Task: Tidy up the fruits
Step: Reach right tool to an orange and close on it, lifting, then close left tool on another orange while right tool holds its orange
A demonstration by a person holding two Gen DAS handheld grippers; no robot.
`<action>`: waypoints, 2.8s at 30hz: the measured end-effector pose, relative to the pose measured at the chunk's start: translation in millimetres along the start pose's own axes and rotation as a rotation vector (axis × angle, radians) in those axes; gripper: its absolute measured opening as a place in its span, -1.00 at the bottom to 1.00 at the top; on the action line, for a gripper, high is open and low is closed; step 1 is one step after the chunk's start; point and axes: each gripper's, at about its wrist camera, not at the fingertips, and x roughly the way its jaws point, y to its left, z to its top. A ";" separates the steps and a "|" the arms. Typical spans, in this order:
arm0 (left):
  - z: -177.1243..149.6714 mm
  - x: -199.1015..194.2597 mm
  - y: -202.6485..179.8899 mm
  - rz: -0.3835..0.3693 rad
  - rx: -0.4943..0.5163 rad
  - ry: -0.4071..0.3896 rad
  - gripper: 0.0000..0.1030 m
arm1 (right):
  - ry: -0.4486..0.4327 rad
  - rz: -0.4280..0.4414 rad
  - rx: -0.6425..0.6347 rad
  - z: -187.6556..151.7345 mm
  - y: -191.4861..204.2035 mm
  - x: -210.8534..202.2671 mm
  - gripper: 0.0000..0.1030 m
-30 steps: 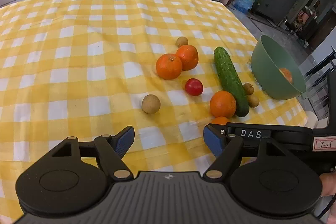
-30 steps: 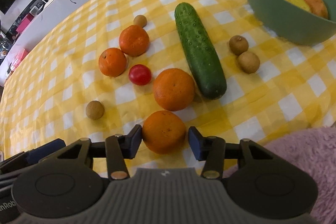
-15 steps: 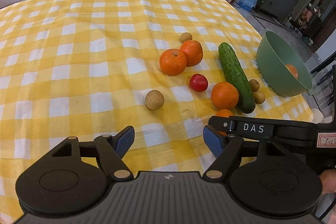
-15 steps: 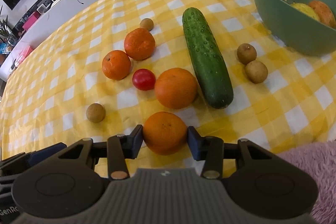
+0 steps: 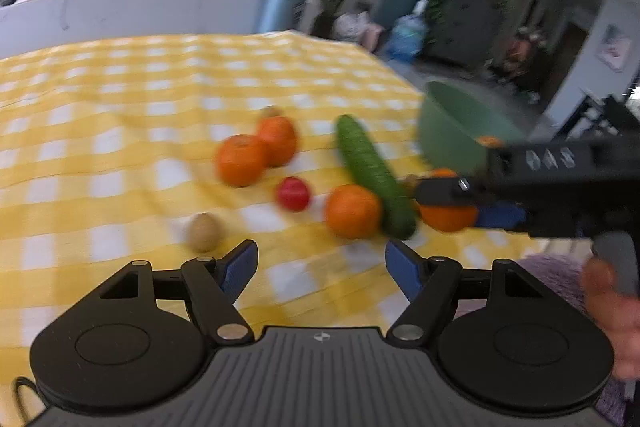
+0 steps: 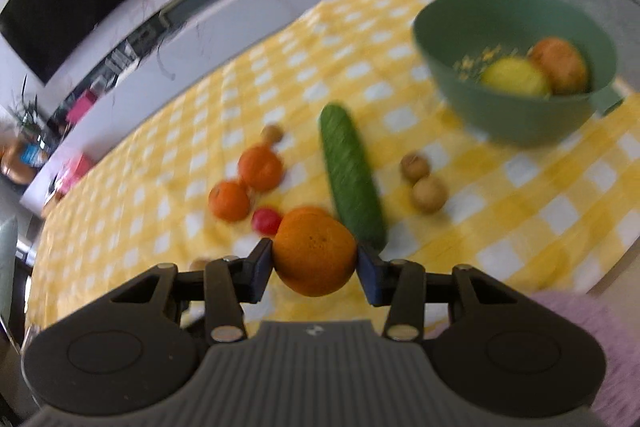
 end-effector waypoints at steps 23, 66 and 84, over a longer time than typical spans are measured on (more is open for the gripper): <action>3.6 73.3 -33.3 0.063 0.329 -0.099 0.50 | -0.046 -0.026 0.081 6.7 -26.9 10.2 -0.18; 7.3 41.1 -17.4 -0.102 0.158 -0.047 -0.10 | -0.019 -0.038 0.063 6.3 -22.0 16.5 -0.18; 10.7 33.7 16.1 -0.153 -0.003 0.099 0.10 | -0.029 -0.002 0.043 4.2 -16.3 14.2 -0.18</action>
